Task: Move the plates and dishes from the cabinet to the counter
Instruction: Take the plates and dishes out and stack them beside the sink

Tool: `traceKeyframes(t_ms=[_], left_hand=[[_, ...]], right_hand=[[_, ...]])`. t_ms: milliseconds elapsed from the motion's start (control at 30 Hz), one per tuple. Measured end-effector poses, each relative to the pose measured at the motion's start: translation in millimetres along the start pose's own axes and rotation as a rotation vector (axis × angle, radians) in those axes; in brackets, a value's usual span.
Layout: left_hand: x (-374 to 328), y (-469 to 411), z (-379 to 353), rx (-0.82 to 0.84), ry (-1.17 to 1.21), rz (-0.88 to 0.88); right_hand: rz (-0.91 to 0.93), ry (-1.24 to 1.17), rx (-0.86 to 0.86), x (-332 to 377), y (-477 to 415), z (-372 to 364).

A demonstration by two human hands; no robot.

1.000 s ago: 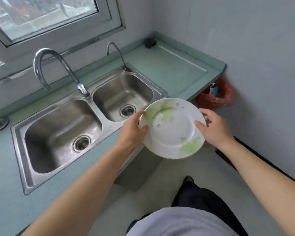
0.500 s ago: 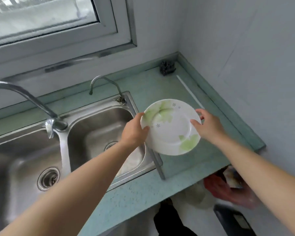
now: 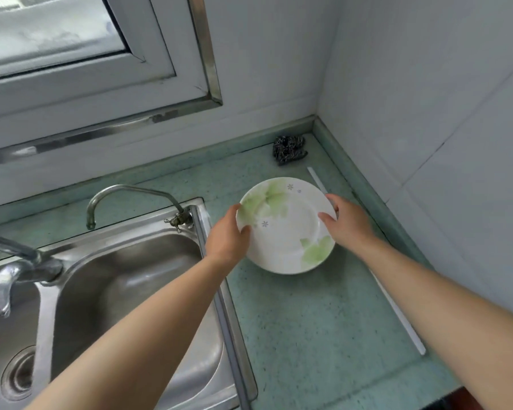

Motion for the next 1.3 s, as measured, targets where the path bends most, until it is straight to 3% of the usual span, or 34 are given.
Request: traceKeyframes(t_ms=[267, 500, 633, 933, 1300], left_hand=[[5.9, -15.3, -1.5, 0.046, -0.174, -0.103], [23.6, 46.2, 37.0, 0.049, -0.339, -0.225], [66.6, 114.8, 87.4, 0.001, -0.348, -0.186], [222.0, 334.6, 222.9, -0.222, -0.378, 0.155], [393.6, 728.7, 339.3, -0.541, -0.363, 0.767]], right_hand=[[0.001, 0.063, 0.082, -4.9, -10.1, -8.7], [0.219, 0.360, 0.141, 40.7, 51.0, -2.0], [0.355, 0.341, 0.219, 85.8, 128.6, -12.8], [0.832, 0.266, 0.417, 209.0, 367.4, -72.9], [1.408, 0.191, 0.737, 310.6, 760.2, -149.3]])
Point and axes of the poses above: each hand's wrist, its own y-axis away from the middle knuckle, its own z-axis out of the back of the hand, x = y × z, the point moved 6 cm from there along -y, towards the middle knuckle, and after that the axes turned 13 degrees about -x, right-handed, at the moved point
